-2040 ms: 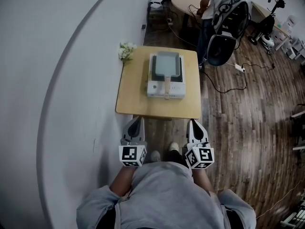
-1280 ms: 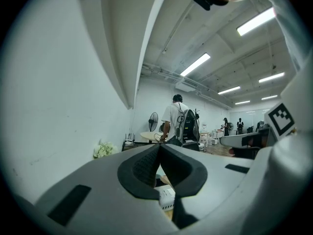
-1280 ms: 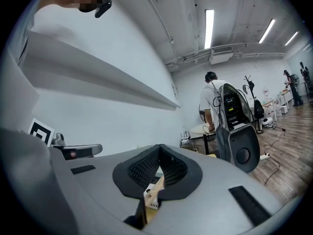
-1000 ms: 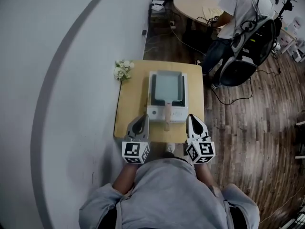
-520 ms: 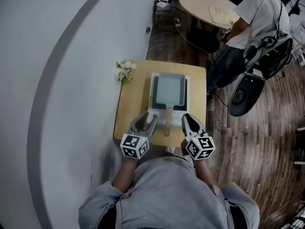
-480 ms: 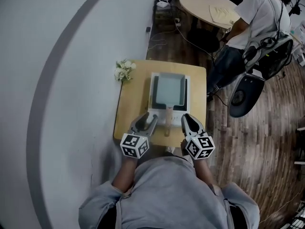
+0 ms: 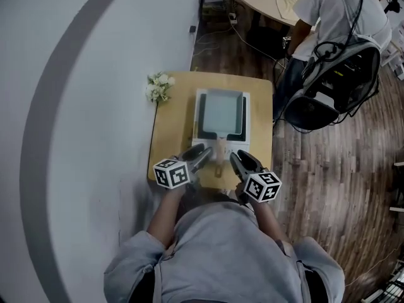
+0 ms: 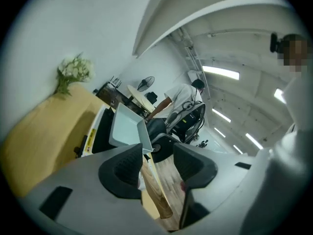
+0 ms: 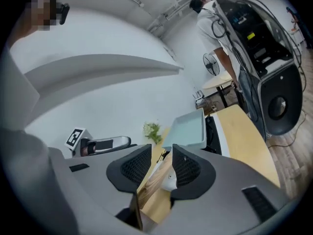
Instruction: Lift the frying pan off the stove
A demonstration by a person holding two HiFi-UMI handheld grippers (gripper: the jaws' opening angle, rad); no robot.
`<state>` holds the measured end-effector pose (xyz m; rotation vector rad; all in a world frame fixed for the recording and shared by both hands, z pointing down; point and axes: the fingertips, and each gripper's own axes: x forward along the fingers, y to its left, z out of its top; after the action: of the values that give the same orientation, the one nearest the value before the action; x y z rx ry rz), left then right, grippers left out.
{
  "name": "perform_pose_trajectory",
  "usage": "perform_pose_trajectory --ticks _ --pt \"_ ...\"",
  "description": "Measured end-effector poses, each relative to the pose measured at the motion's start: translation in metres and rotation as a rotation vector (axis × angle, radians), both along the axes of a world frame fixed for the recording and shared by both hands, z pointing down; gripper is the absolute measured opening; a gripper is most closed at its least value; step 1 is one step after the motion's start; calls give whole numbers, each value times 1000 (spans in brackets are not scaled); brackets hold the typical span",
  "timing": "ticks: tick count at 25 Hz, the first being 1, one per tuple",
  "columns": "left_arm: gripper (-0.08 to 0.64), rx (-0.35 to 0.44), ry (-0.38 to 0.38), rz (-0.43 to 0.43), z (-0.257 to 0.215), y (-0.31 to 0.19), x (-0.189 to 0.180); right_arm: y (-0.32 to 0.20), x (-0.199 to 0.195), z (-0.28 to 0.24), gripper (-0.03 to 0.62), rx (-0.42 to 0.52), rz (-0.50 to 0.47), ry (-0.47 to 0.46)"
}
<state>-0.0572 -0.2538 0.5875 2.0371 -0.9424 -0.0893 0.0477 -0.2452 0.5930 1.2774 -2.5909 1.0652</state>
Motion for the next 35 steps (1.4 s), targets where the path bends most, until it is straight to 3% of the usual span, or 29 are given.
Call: perform_pose_trajectory --ticks 5,11,16,25,31,35 --pt "189 -124 99 74 26 -9 6 7 -12 31 120 -151 -69 -99" --pt "196 -246 236 128 47 -20 11 14 -24 52 151 -269 -135 -181" --pt "209 -316 287 212 65 -18 23 20 -34 63 167 -346 -180 -243" --pt "209 -398 323 350 87 -17 52 31 -55 75 192 -475 -271 -360" --pt "209 -430 402 435 92 -15 70 36 -67 79 192 -504 -330 -375" --pt "209 -433 439 436 91 -20 77 40 -70 82 192 -511 -346 -363"
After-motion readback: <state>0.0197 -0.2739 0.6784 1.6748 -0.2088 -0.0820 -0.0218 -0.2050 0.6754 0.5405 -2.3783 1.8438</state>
